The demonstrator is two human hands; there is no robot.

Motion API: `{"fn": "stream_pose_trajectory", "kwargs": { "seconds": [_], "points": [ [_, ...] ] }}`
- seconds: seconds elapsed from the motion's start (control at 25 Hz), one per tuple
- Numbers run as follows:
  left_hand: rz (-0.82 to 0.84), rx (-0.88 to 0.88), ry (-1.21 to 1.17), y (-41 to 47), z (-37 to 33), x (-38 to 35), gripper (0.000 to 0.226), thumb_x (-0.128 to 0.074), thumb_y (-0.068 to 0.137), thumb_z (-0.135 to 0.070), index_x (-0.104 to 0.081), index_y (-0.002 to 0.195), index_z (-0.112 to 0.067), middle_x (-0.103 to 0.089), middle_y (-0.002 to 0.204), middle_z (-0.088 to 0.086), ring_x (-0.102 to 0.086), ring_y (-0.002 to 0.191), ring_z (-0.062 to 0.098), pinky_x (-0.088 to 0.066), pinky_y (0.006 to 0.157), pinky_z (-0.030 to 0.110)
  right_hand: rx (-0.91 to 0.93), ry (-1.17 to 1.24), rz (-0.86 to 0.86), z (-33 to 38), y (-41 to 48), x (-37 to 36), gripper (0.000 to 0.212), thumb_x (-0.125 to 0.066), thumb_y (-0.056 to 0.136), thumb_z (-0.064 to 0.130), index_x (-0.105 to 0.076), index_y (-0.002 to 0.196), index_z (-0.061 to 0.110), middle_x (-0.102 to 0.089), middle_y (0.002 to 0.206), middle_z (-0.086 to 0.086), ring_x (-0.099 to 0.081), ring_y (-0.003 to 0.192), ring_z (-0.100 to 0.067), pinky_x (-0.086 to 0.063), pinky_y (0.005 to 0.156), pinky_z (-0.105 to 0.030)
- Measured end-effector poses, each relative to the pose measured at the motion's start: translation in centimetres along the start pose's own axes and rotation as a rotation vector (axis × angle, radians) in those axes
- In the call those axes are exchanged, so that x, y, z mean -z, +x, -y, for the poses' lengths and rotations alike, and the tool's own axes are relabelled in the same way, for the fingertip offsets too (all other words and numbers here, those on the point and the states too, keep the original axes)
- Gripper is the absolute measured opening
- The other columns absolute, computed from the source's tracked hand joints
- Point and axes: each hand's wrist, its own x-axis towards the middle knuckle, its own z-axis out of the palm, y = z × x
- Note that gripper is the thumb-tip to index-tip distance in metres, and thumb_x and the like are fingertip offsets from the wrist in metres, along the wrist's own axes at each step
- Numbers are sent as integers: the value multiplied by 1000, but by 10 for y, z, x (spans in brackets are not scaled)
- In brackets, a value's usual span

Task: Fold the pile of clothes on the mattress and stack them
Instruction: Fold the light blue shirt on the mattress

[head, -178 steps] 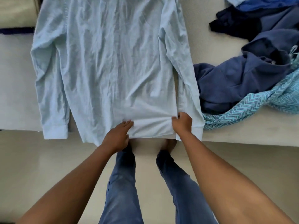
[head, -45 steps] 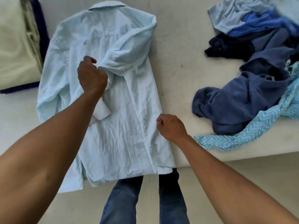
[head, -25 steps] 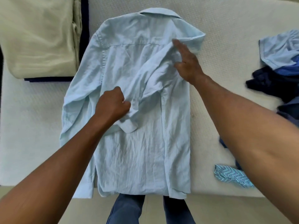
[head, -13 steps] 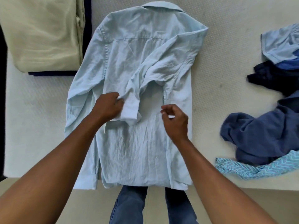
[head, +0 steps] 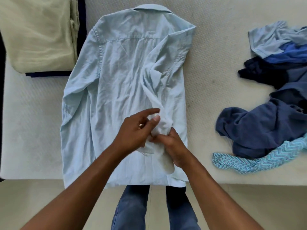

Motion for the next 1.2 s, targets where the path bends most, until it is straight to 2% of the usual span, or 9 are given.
{"fn": "stream_pose_trajectory", "kwargs": {
  "seconds": [0.08, 0.16, 0.36, 0.48, 0.6, 0.72, 0.88, 1.04, 1.2],
  "points": [
    [-76, -135, -112, -17, -4, -19, 24, -59, 104, -30, -77, 115, -21, -59, 56, -6, -55, 49, 9, -45, 60, 17, -7, 321, 32, -5, -26, 19, 40, -50, 84, 2, -72, 117, 1, -73, 109, -20, -70, 103, -32, -56, 93, -44],
    [-157, -54, -205, -20, 10, -41, 22, -59, 106, -23, -78, 105, -13, -58, 56, -8, -53, 51, 11, -48, 61, 19, -120, 530, -60, -25, -39, 37, 44, -49, 87, 19, -74, 120, 3, -73, 114, -20, -69, 105, -32, -54, 94, -42],
    [33, 494, 87, 2, 95, -83, 38, -69, 93, -51, -62, 122, -27, -69, 105, -6, -68, 101, 16, -58, 92, 43, -340, 136, -583, -96, -30, 73, 38, -72, 90, 43, -71, 117, 17, -77, 112, -6, -71, 102, -25, -52, 83, -34],
    [38, 503, 61, 0, 108, -100, 45, -71, 93, -50, -58, 128, -25, -68, 108, -4, -67, 98, 12, -58, 84, 35, -290, -233, -588, -106, -29, 78, 28, -70, 96, 34, -69, 120, 19, -73, 111, 0, -68, 105, -23, -51, 86, -35],
    [-13, 371, 118, -6, 107, -108, 39, -72, 90, -53, -64, 121, -31, -69, 106, -10, -65, 96, 5, -50, 77, 25, -273, 32, -449, -100, -37, 87, 29, -70, 75, 14, -74, 103, 11, -75, 97, -9, -71, 95, -29, -53, 80, -38],
    [98, 497, -223, -8, 107, -105, 40, -76, 87, -50, -73, 112, -18, -76, 107, 5, -71, 95, 20, -52, 79, 33, -338, 168, -178, -98, -50, 96, 33, -65, 74, 15, -76, 103, 9, -77, 97, -10, -71, 89, -27, -54, 82, -37],
    [102, 659, -334, -24, 106, -104, 16, -57, 94, -7, -70, 103, -6, -70, 95, 13, -66, 76, 23, -51, 61, 30, -221, -301, -422, -115, -57, 107, 30, -76, 79, 41, -73, 95, 16, -73, 87, 3, -66, 81, -16, -49, 71, -31],
    [160, 776, -675, -46, 128, -103, 40, -60, 82, -15, -69, 117, 1, -65, 109, 23, -62, 96, 36, -53, 90, 46, -150, -114, -277, -109, -71, 105, 16, -74, 89, 15, -69, 95, 1, -69, 86, -9, -63, 81, -20, -52, 67, -36],
    [17, 724, -485, -56, 131, -109, 23, -65, 77, -15, -65, 99, -8, -65, 94, 9, -56, 83, 27, -50, 70, 34, 11, -279, -450, -95, -80, 84, 10, -71, 83, 15, -74, 87, 24, -72, 78, -6, -60, 69, -11, -48, 68, -32]
  ]
}}
